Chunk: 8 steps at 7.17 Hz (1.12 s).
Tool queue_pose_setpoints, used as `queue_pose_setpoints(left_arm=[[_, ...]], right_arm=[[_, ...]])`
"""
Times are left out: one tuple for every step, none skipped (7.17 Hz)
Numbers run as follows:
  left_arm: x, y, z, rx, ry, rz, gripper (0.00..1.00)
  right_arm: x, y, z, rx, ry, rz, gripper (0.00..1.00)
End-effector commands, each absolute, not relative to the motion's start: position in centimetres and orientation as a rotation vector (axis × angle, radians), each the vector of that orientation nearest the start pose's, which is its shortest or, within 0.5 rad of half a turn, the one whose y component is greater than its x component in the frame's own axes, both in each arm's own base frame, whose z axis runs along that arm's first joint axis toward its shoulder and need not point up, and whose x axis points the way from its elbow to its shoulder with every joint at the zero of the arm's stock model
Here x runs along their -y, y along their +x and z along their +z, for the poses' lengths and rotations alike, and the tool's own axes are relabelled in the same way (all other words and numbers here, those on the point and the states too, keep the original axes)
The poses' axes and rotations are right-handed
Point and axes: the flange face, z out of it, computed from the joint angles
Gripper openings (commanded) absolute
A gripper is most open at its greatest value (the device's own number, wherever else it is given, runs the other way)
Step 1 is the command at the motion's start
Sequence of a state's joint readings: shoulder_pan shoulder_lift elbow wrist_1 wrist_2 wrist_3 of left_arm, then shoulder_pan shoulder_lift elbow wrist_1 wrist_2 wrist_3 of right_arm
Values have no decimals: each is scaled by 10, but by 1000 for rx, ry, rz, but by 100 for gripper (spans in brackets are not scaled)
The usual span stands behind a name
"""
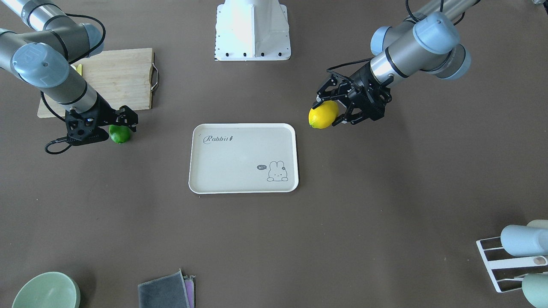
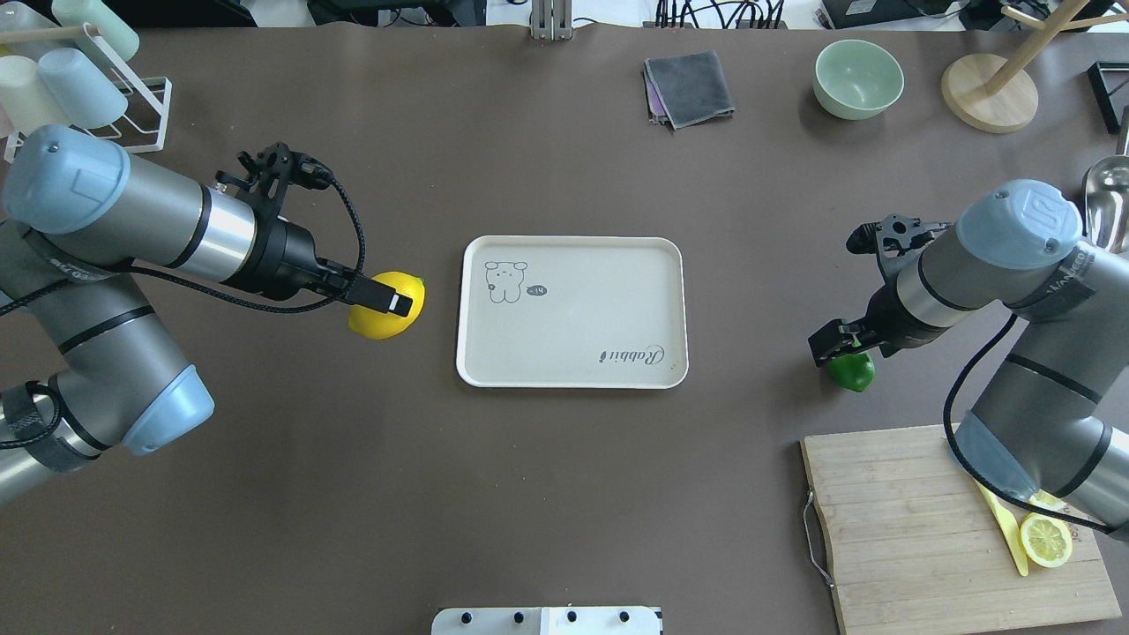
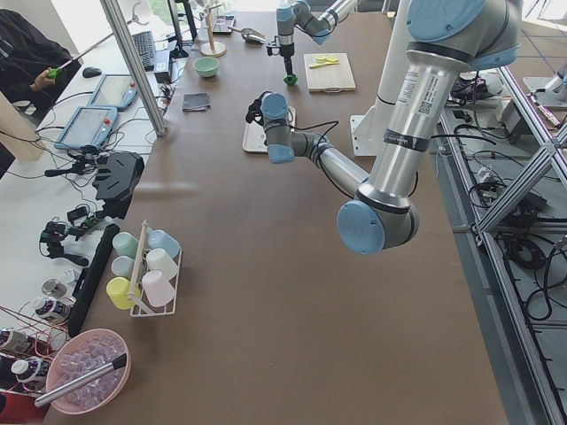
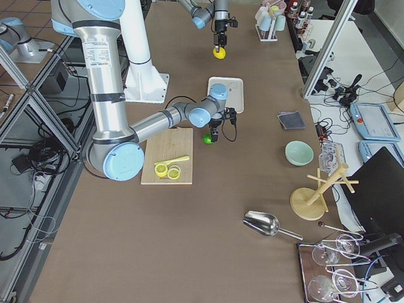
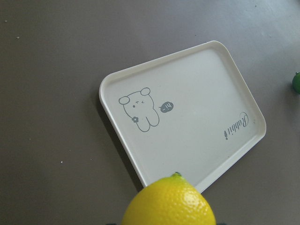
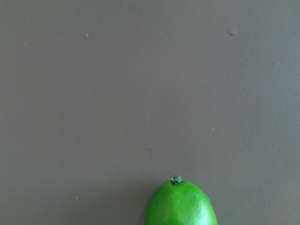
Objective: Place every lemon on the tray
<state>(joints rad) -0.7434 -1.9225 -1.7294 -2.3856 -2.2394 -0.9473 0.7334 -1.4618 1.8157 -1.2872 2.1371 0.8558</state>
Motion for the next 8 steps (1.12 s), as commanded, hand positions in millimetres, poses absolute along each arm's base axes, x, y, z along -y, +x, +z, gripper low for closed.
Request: queue_pose_setpoints(left_arm=[[459,396,280,-1355,333,296,0],[468,407,279,-1340,347,270,0],[466,418,275,-1336,355,264,0],[469,425,274,-1337,346,256,0],[463,440,274,-1327,356,250,0],[452,457,266,-1330,366,234,0],[449,463,260,-1339,352,220,0],[450,465,263,-1334,348,219,0]], right_arm=[[407,-361,465,801,-3,-179,100],[406,-363,466,798,-6,-182,100],[406,-364,467,797,-7,-183,100],[406,-367,467,792,-9,-184,99],[409,-370,471,776,6,-185,86],[409,-370,472,773,8,-185,69],[411,-369,471,775,12,-186,42],[416,-363,471,778,16,-176,7]])
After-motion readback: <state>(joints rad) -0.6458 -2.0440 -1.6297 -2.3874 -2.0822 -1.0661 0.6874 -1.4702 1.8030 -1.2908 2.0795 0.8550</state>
